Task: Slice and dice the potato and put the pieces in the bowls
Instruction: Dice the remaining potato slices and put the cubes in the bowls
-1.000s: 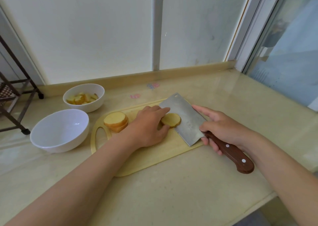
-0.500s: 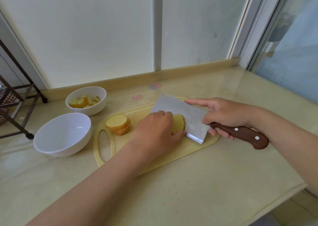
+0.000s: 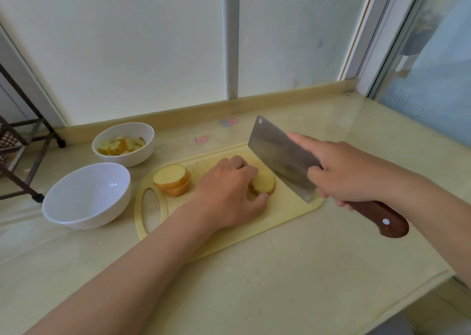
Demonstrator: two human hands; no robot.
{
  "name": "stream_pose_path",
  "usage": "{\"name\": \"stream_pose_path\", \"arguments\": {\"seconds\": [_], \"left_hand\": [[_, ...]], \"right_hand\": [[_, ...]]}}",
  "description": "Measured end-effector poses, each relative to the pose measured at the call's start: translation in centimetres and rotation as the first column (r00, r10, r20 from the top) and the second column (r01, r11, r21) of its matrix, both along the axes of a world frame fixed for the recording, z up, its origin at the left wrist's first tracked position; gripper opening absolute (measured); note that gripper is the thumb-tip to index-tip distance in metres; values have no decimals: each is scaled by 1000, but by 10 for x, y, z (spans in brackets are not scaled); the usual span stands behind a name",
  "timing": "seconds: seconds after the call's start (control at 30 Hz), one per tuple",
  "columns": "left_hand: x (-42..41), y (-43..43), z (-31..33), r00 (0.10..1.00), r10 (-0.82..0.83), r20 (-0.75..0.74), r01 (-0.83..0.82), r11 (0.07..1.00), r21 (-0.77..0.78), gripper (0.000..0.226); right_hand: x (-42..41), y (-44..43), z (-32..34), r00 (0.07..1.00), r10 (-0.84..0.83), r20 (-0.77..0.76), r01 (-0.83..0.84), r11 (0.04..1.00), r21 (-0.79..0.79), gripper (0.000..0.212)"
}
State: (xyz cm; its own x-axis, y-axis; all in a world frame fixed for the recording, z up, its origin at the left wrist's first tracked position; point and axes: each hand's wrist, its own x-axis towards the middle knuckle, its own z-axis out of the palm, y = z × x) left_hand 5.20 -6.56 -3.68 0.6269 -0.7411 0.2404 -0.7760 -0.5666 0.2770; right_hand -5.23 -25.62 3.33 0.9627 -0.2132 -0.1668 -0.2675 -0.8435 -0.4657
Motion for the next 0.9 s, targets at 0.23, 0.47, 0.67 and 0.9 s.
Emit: {"name": "stream_pose_path", "arguments": {"seconds": [0.23, 0.47, 0.67, 0.9], "left_hand": [[7, 7, -7, 993, -110, -47, 103, 986, -129, 35], [8, 6, -11, 984, -180, 10, 179, 970, -167, 29], [9, -2, -10, 916, -387, 106, 397, 913, -99, 20], [11, -1, -9, 907, -406, 109, 417, 903, -103, 22]], "right_hand": [[-3, 12, 2, 999, 42, -11, -42, 999, -30, 78], [-3, 16, 9, 998, 27, -51, -30, 998, -57, 78], [-6, 27, 13, 999, 26, -44, -30, 994, -103, 78], [-15, 36, 14, 999, 31, -44, -37, 991, -126, 78]]}}
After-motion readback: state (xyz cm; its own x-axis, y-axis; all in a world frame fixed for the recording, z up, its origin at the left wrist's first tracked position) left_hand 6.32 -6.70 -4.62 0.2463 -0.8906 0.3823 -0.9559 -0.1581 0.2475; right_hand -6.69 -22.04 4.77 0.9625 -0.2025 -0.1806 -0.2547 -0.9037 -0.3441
